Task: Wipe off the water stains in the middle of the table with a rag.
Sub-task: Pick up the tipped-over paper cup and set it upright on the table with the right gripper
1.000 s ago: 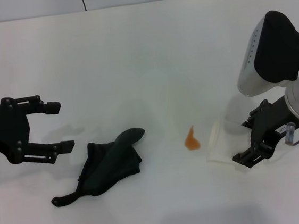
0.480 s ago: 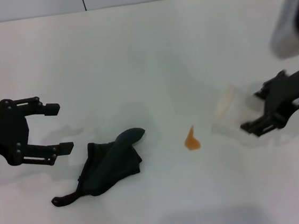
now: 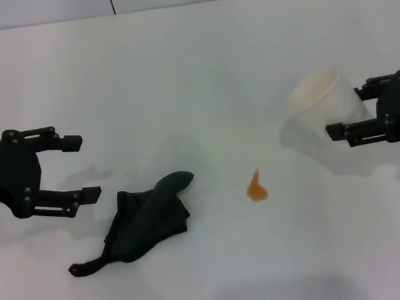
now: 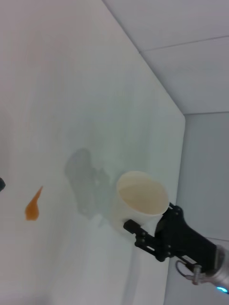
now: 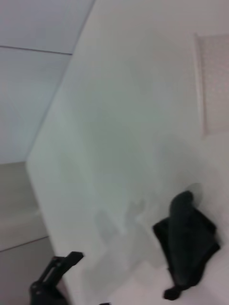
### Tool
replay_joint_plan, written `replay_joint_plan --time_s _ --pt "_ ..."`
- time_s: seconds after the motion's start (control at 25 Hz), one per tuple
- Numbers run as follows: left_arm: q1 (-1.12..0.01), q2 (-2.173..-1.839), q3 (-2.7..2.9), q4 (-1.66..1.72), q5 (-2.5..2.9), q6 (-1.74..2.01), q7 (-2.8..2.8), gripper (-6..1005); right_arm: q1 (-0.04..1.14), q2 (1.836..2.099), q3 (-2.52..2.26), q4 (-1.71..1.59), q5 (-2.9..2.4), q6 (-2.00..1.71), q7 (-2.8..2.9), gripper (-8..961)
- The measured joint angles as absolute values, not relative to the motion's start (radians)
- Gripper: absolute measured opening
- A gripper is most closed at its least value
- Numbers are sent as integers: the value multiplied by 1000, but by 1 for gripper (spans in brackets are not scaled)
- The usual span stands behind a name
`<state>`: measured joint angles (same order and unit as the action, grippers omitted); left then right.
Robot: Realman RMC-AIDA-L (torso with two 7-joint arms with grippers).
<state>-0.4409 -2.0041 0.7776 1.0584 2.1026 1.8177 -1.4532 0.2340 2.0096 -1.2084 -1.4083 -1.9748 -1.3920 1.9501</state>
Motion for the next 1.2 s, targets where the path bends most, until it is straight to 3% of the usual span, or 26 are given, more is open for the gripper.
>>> replay_joint_plan --time_s 0.48,1.2 --pt "-447 -2024 781 1065 2101 1812 -1454 892 245 2010 -1169 -927 -1639 -1313 1443 723" --pt "-445 -2034 784 1064 2098 1814 -1447 891 259 2012 -1176 -651 -1462 -1230 1122 726"
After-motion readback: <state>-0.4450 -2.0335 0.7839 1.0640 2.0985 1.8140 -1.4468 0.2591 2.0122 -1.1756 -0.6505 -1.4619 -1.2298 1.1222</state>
